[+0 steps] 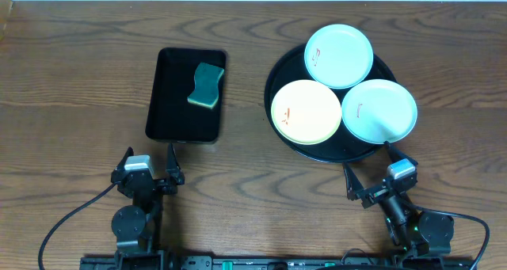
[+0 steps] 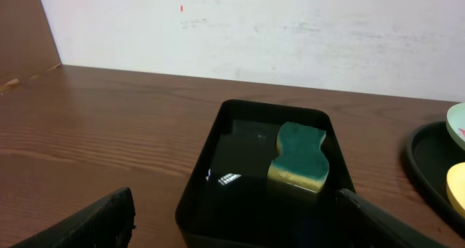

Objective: Clean dirty plates on tray and stack at the side

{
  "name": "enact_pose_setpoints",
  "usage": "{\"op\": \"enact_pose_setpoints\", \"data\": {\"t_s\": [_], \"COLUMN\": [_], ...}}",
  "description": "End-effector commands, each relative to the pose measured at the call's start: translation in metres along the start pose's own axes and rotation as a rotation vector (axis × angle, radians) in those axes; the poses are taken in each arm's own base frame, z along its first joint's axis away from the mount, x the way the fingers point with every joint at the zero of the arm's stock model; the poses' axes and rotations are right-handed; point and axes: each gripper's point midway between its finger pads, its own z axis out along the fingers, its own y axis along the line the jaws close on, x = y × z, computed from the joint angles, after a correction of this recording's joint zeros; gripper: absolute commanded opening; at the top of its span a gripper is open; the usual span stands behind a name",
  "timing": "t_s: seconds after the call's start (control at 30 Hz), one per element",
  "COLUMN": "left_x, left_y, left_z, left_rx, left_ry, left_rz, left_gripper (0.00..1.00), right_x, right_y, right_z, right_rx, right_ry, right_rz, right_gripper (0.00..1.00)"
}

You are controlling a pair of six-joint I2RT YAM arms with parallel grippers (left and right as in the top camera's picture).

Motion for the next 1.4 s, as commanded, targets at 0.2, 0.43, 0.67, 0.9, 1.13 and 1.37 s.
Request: {"op": "enact_pose_setpoints", "data": {"t_s": [0.2,0.43,0.67,0.9,1.13,1.37], "left_x": [0.015,0.015,0.015,0.012,0.006,-0.007], "left_y": [0.001,0.001,0.001,-0.052,-0.074,-0.074], "left_z": [0.000,0.000,0.000,-0.008,-0.016,-0.017], "left_rx": [0.000,0.000,0.000,0.306,0.428,0.442], "left_ry": [0.054,0.054,0.054,0.091,0.148,0.099], "left_rz": [0.001,0.001,0.001,-0.280,-0.529,-0.513], "left_gripper": [0.88,0.87,0.88,0.88,0.88,0.88], "right_x": [0.001,0.001,0.001,0.001,0.001,0.001], "right_y": [0.001,0.001,0.001,0.001,0.001,0.001], "right_z": [0.000,0.000,0.000,0.000,0.000,0.000], "right_rx": [-0.003,-0.003,-0.003,-0.003,-0.003,-0.003], "right_ry": [0.001,0.001,0.001,0.001,0.001,0.001], "right_rz": [-0.011,-0.011,-0.011,-0.011,-0.011,-0.011], "right_gripper": [0.99,0.99,0.99,0.99,0.99,0.99]}}
